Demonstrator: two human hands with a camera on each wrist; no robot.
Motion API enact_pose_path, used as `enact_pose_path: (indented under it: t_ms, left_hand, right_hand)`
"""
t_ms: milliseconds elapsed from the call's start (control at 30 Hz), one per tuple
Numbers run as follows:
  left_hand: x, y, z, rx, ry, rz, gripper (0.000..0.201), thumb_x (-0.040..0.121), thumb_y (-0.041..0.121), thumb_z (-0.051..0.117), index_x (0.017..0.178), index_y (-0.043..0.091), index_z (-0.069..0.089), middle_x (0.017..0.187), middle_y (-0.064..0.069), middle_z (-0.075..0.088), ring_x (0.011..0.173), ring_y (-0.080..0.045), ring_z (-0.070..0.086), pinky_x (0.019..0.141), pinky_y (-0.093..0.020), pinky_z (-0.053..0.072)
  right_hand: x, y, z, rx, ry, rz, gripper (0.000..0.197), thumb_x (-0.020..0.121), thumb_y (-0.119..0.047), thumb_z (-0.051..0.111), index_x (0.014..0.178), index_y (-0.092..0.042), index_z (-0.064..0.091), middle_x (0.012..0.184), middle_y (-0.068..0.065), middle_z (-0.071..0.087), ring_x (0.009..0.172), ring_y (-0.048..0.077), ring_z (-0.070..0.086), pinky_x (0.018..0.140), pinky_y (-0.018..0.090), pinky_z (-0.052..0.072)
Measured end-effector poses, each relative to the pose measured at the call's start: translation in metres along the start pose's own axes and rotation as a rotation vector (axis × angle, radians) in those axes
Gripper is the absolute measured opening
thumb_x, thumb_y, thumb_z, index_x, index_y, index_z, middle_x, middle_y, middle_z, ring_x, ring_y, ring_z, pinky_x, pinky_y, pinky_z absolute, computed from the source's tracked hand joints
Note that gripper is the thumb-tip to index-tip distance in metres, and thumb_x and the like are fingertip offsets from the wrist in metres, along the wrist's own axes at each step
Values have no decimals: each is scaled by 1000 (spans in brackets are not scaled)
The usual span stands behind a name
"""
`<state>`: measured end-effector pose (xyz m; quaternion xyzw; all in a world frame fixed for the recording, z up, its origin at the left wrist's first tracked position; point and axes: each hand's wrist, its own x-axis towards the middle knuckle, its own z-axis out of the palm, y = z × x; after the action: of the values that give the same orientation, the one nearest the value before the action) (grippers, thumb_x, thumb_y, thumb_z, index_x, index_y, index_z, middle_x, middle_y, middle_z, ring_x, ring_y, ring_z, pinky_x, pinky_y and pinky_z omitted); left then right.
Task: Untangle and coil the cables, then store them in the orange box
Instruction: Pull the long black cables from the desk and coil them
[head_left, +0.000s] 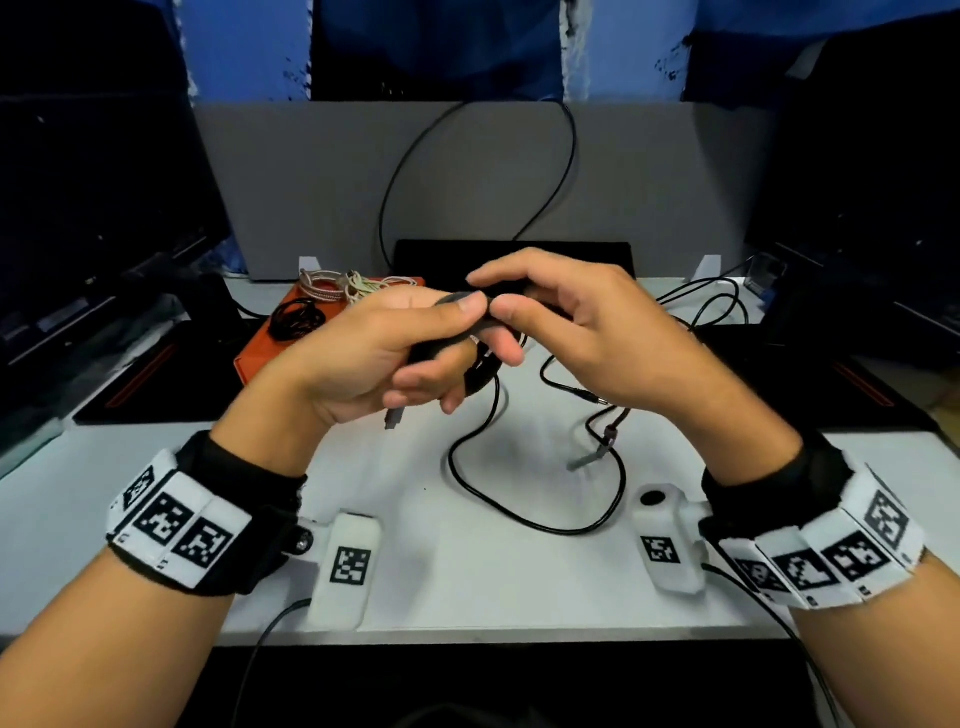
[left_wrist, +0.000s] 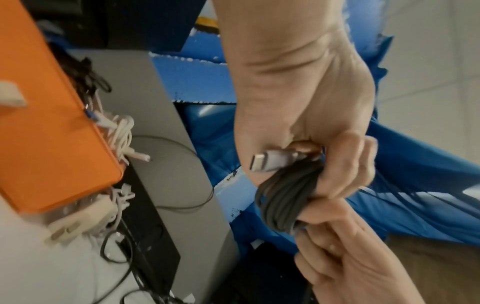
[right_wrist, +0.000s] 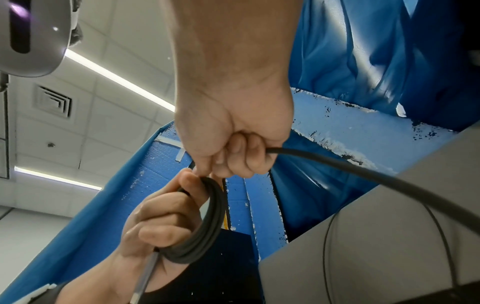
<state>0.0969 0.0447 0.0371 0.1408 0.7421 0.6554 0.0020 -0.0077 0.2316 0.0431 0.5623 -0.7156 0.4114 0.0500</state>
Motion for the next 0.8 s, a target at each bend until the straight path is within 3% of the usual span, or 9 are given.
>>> enact_pose_path:
  t_ms: [100, 200, 300, 433, 500, 567, 667, 733, 800]
  left_hand:
    - [4, -5, 7, -170, 61, 74, 33, 107, 27, 36, 86, 8, 54, 45, 8, 33, 36, -10, 33, 66, -30, 49]
    - [8, -8, 15, -303, 27, 115, 35, 109, 28, 30, 84, 13, 51, 46, 10, 40, 43, -11, 44, 77, -33, 51]
    - [8, -8, 16, -417, -39, 63, 43, 107, 33, 27, 80, 17, 56, 45, 7, 49, 49, -15, 56, 83, -32, 54]
    - [4, -3, 16, -438, -65, 26, 44, 103, 42, 32, 72, 20, 56, 47, 1, 55, 55, -21, 65, 89, -33, 54]
    - [6, -3, 23, -499, -39, 46, 45, 106, 39, 31, 72, 20, 54, 41, 6, 50, 45, -14, 57, 83, -31, 55]
    - [10, -4, 33, -600, -18, 88, 53, 110, 37, 25, 75, 18, 59, 37, 11, 39, 39, -8, 48, 81, -28, 55]
    - [11, -4, 40, -540, -81, 141, 73, 110, 35, 14, 83, 15, 78, 39, 6, 21, 58, -4, 63, 103, -28, 50]
    - [10, 2, 35, -593, -63, 224, 63, 110, 32, 20, 104, 3, 76, 40, 7, 37, 77, -11, 72, 106, -30, 49]
    - [8, 11, 24, -682, 71, 337, 54, 109, 30, 28, 123, -9, 62, 46, 5, 52, 77, -15, 73, 93, -30, 54]
  right_hand:
    - [1, 5, 4, -24, 14, 38, 35, 109, -41, 39, 121, -27, 69, 107, -18, 67, 106, 1, 63, 96, 30, 50]
    - [-1, 6, 11, -34, 38, 116, 47, 109, -50, 30, 105, -16, 62, 99, -4, 56, 89, 7, 56, 82, 34, 46]
    - [0, 6, 18, 150, 16, 171, 50, 109, -52, 31, 102, -9, 55, 97, -1, 67, 76, 3, 58, 71, 27, 43]
    - [0, 7, 19, 85, -34, 130, 54, 101, -67, 27, 96, -18, 50, 101, 15, 71, 79, 33, 62, 73, 57, 50]
    - [0, 5, 17, 45, 12, 101, 50, 104, -60, 27, 93, -16, 47, 105, 17, 70, 79, 31, 59, 71, 54, 49]
    - [1, 4, 15, 101, 65, 88, 46, 107, -53, 29, 90, -15, 49, 94, 6, 68, 75, 22, 55, 71, 49, 48]
    - [3, 11, 14, 185, 73, 100, 39, 111, -47, 30, 85, -24, 49, 73, -13, 49, 71, 9, 45, 70, 42, 42]
    - [5, 18, 14, 259, 40, 116, 38, 111, -47, 29, 92, -21, 50, 70, -17, 44, 66, 3, 41, 64, 28, 36]
    - [5, 23, 14, 257, -6, 133, 41, 111, -46, 29, 101, -11, 48, 69, -19, 43, 60, 0, 41, 59, 14, 34]
